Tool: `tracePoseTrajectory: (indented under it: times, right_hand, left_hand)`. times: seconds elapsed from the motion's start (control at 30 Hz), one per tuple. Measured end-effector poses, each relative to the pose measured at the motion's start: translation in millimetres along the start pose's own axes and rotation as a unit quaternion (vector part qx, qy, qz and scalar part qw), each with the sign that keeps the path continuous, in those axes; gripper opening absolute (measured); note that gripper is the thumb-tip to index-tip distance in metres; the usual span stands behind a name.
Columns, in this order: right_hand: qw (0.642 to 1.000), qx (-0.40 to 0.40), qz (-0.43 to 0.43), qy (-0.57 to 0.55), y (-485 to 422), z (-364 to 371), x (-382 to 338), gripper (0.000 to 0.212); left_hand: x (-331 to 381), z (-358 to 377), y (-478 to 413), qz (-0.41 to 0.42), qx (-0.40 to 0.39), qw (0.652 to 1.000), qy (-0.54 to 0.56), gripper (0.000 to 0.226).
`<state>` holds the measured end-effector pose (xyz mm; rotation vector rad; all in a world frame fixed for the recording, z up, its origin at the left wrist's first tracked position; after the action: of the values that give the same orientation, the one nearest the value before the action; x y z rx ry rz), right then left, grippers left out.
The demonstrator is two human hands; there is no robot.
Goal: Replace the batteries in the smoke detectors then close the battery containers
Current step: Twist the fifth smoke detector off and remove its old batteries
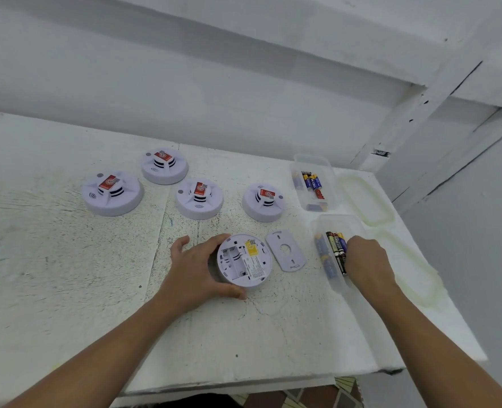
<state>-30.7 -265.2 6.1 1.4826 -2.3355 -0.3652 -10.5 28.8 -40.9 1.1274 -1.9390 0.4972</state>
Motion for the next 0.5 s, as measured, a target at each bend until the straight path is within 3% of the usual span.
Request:
tracePoseTrajectory:
  times: [0.1, 0.5]
  right_hand:
    - [1.0, 0.008, 0.0, -0.025, -4.5, 2.4, 6.2, 0.008]
    - [0.993, 0.037, -0.004, -0.116, -5.1, 0.3, 20.8, 0.027]
  left_hand:
    - [-0.8, 1.0, -0.7, 0.002, -0.003, 1.0, -0.004, 0.106]
    - [-2.0, 1.9, -0.8, 0.002, -0.005, 1.0, 0.002, 0.1]
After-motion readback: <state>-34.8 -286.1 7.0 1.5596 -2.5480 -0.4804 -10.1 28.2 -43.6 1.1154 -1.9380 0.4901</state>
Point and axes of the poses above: each hand's wrist, its own y-axis away from the middle knuckle, its own z-axis out of the palm, x = y × z, the point moved 10 cm from there along -y, towards the middle knuckle, and after that the axes turned 14 degrees about -x, right-handed, at the moved point
